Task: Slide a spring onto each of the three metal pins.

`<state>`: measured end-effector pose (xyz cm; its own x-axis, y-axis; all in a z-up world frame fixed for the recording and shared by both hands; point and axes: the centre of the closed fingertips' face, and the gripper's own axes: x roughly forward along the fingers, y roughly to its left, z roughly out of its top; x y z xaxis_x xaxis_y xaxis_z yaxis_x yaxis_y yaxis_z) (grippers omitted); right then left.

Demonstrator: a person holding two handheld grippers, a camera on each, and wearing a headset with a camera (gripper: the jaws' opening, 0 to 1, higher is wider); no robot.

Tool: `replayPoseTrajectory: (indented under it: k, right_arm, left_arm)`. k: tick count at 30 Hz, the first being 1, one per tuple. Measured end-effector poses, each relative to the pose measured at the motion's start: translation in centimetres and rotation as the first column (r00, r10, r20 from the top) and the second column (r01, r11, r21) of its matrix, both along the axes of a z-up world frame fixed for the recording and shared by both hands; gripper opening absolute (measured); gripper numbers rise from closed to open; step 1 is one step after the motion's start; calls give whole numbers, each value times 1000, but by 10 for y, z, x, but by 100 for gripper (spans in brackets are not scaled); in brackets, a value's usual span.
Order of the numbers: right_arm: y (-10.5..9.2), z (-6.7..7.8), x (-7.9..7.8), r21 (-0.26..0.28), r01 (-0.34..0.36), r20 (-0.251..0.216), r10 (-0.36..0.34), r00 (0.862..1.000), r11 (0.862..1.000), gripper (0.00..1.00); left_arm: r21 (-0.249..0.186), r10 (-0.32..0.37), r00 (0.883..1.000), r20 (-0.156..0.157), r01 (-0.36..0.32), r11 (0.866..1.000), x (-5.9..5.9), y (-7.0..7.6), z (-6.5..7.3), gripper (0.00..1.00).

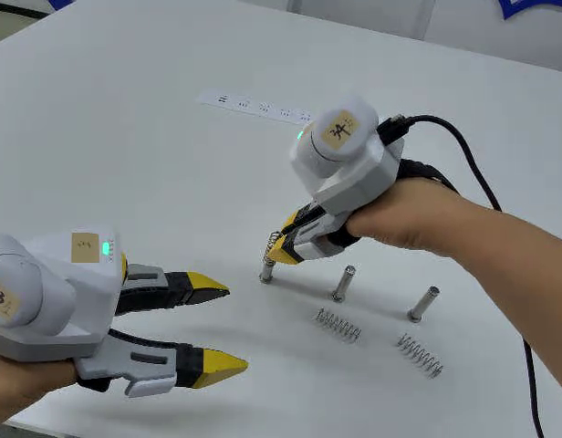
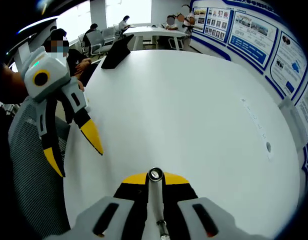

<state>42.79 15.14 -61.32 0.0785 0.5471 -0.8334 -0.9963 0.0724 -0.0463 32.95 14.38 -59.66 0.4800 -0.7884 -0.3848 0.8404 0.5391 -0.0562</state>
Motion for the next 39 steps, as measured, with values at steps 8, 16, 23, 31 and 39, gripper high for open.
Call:
replayPoseTrajectory:
  k: [8,16,23,31,39]
  right_arm:
    - [1,-17,-2,-18,6,-4,-6,1000,1000,11]
    - [3,-25,-2,-11,9,-19,-9,1000,1000,11]
    - [0,-22,-1,-3,6,-9,-6,1000,1000,12]
    - [-10,-8,2,35,40,8,-40,999,999,15]
    - [-26,16,-8,86,64,46,-68,997,994,16]
  left_arm:
    - [6,0,1000,-6,0,1000,0,1,-1,48]
    - [8,3,1000,-5,-3,1000,2,2,0,48]
    - [19,-11,1000,-5,11,1000,3,0,0,47]
    - [42,-53,999,0,53,998,6,-6,3,46]
    - [43,-78,997,-7,78,996,5,-12,1,46]
